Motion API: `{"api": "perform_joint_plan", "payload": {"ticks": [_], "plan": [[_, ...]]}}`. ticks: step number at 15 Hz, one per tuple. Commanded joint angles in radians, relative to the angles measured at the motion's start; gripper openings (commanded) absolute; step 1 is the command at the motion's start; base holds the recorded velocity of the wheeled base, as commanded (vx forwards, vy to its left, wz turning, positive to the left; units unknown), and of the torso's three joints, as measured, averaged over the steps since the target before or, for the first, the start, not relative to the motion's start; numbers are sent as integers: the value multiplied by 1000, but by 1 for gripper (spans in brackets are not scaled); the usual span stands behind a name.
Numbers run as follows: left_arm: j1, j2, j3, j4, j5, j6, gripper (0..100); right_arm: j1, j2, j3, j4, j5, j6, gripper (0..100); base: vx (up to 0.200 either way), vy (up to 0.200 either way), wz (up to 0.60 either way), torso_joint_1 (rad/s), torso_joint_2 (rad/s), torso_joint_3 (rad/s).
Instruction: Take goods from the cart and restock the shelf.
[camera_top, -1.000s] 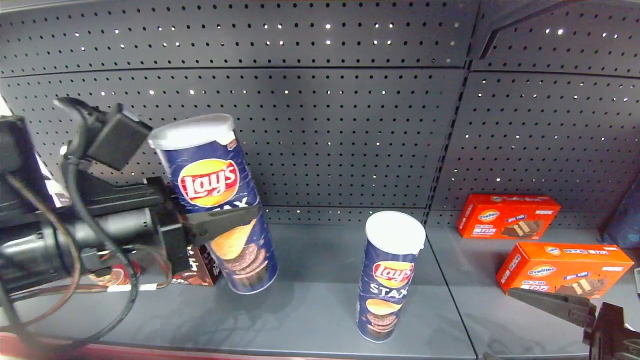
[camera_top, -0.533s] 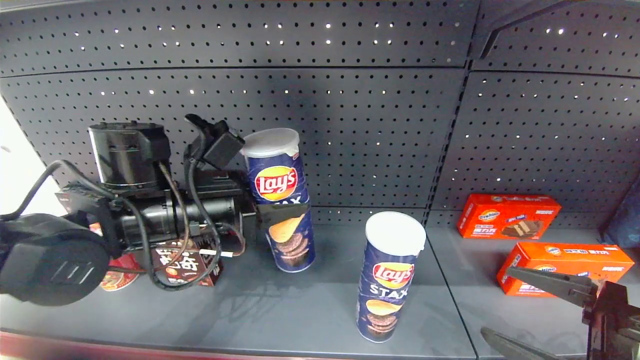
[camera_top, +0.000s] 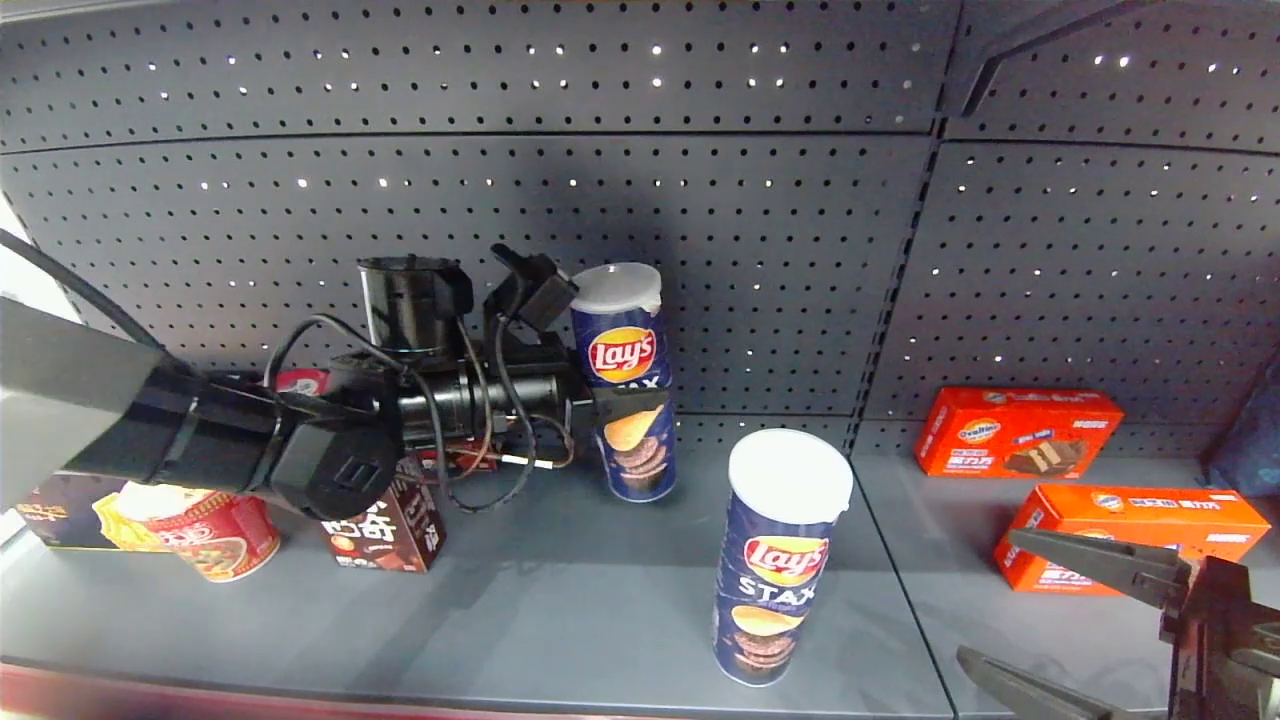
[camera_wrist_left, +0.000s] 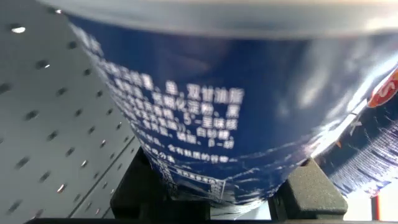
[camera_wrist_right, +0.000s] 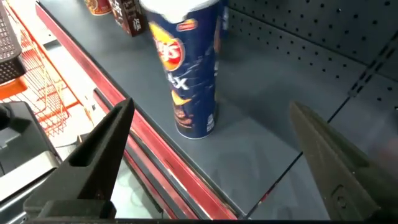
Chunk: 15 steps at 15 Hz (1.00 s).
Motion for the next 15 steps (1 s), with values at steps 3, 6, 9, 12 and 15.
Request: {"api": "perform_joint_plan", "payload": {"ticks": [3, 6, 9, 12, 15], "plan": [[-55, 115, -110, 2, 0, -2, 0, 0, 6, 1, 0, 5, 0, 100, 0, 0, 0, 0, 0, 0], [-75, 155, -155, 2, 0, -2, 0, 0, 6, 1, 2, 3, -1, 100, 0, 0, 0, 0, 0, 0], [-76, 181, -167, 2, 0, -1, 0, 0, 6, 2, 2, 5, 0, 100, 0, 0, 0, 0, 0, 0], [-76, 206, -190, 2, 0, -1, 0, 0, 6, 1, 2, 5, -1, 100, 0, 0, 0, 0, 0, 0], [-85, 230, -202, 2, 1, 1, 0, 0, 6, 1, 2, 5, 0, 100, 0, 0, 0, 0, 0, 0]]}}
